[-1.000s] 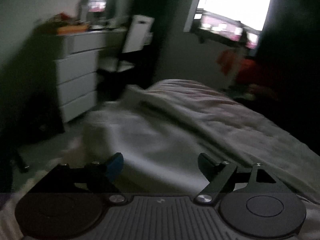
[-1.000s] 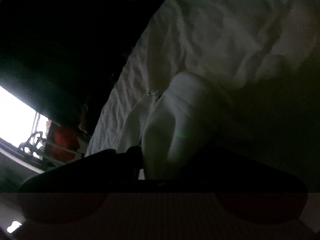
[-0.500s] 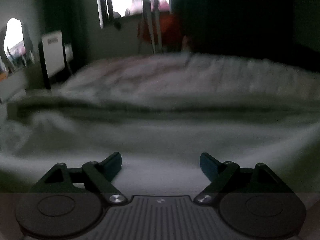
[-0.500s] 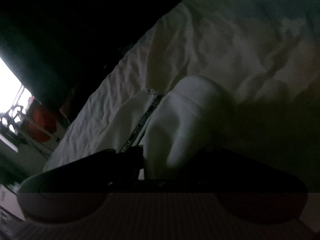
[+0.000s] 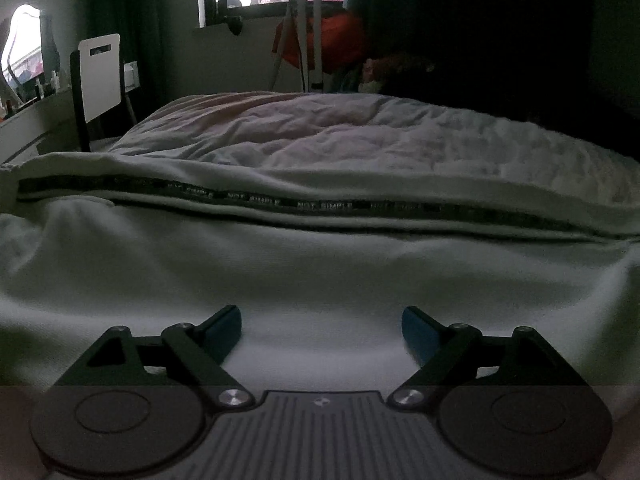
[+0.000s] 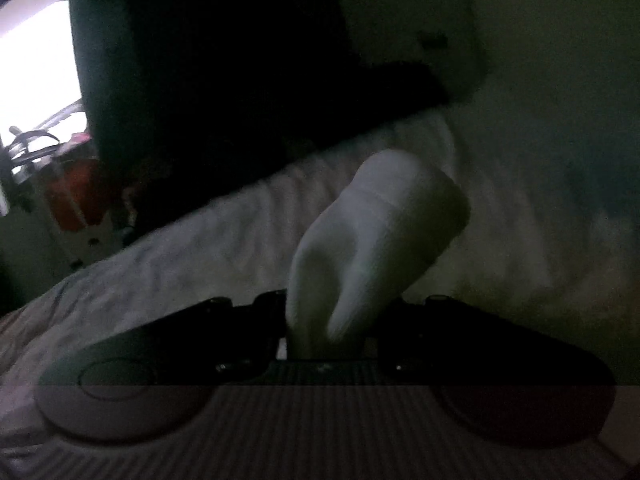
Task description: Fold clothes
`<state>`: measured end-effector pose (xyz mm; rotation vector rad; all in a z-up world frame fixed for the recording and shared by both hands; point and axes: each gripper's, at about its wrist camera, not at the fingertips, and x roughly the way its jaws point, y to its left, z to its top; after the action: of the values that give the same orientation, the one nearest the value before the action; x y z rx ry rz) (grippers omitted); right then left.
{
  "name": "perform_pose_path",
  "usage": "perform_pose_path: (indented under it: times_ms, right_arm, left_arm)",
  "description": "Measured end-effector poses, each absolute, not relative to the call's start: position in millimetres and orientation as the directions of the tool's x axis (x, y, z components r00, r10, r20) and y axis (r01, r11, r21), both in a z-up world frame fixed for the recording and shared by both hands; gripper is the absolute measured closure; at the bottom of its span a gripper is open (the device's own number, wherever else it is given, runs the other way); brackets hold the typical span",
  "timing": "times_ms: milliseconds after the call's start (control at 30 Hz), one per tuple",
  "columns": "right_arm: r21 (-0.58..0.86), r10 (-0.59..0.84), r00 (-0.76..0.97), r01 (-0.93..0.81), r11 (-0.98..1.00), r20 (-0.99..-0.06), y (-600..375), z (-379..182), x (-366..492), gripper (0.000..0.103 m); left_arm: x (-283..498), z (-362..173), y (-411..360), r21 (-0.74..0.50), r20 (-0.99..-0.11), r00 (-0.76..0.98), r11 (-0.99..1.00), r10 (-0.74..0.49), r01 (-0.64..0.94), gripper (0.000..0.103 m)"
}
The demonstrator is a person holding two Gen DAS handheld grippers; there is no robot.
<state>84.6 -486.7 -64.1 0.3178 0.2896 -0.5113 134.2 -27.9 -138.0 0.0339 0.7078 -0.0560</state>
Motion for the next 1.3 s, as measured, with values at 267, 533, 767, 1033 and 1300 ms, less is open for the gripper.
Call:
perform_pose_path:
  times_ms: [267,533,767,1033,1300]
  right_arm:
    - [-0.099,-0.263,0.962,0.255,0.962,-0.074,-342,-26,82,0.087]
    - [-0.396,0.016,0.978,-0.099,0.913,-0.21,-204,-102,96,0.086]
    - [-0.43,0.069,0.914,-0.254,0.866,-0.401,-180,-155,108,0.085]
    - [-0.352,0.181,0.867,-0.368,0.861,-0.465,-160,-143,112,0.051]
    - [0.057,0.474,0.707,-0.527,0.848,-0.524,-184,-96,89,0.019]
  left_arm:
    - [121,-101,-11,-0.054,-0.557,0.826,0.997,-0.081,0.061,0.014]
    - [114,-76,21,-0.126,-0.51,0.858,0.992,-0.068,0.004,0.014]
    - [117,-78,29,-0.153,-0.527,0.848,0.988,-0.065,-0.02,0.014]
    - [119,-72,44,-0.236,-0.494,0.861,0.972,-0.117,-0.004,0.014]
    - [115,-67,72,-0.353,-0.481,0.861,0.935,-0.162,-0.021,0.014]
